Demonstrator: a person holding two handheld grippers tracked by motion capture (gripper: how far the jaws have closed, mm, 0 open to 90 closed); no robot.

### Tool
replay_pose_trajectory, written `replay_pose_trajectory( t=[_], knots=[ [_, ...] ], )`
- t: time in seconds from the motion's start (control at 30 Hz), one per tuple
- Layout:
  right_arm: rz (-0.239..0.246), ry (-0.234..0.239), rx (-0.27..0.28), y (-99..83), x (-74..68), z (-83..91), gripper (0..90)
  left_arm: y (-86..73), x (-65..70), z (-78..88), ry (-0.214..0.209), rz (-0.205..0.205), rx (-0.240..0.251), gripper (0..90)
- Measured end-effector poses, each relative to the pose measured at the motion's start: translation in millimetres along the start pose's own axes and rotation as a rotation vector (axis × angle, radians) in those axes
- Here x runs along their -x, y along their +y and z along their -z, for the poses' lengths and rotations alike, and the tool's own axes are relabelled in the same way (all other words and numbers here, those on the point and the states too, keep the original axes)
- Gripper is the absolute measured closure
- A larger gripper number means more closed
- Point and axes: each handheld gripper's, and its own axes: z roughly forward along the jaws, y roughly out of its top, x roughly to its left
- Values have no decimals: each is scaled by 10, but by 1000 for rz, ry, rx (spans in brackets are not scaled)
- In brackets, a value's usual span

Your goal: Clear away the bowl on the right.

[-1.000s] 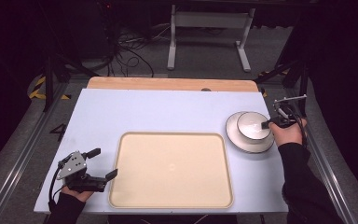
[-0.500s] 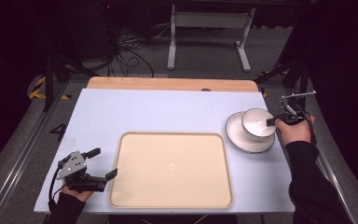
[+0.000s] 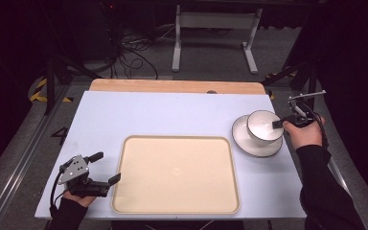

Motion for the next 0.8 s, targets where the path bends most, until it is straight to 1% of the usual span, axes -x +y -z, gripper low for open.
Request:
replay_pose_trajectory(
  t=[0.07, 0.17, 0.33, 0.37, 0.4, 0.43, 0.6, 0.8],
  knots=[
    [14, 4, -4, -2, -53, 0, 834, 1, -4, 0, 0, -6, -3, 3],
    [30, 26, -4, -6, -134, -12, 833, 2, -3, -1, 0, -7, -3, 3],
    [80, 44, -21, -3, -324, -33, 833, 1, -3, -1, -2, -1, 0, 3],
    [80, 44, -21, -3, -324, -33, 833, 1, -3, -1, -2, -1, 0, 3],
    [101, 54, -23, -2, -399, -30, 833, 1, -3, -1, -3, 0, 1, 3],
    [112, 57, -25, 0, -437, -27, 833, 1, -2, -1, -3, -1, 1, 3],
    [156, 74, -31, 5, -621, -20, 833, 2, -4, 1, -2, -7, -1, 3],
    [213, 99, -39, -1, -845, -13, 833, 2, -3, 0, -4, -5, 0, 3]
  ],
)
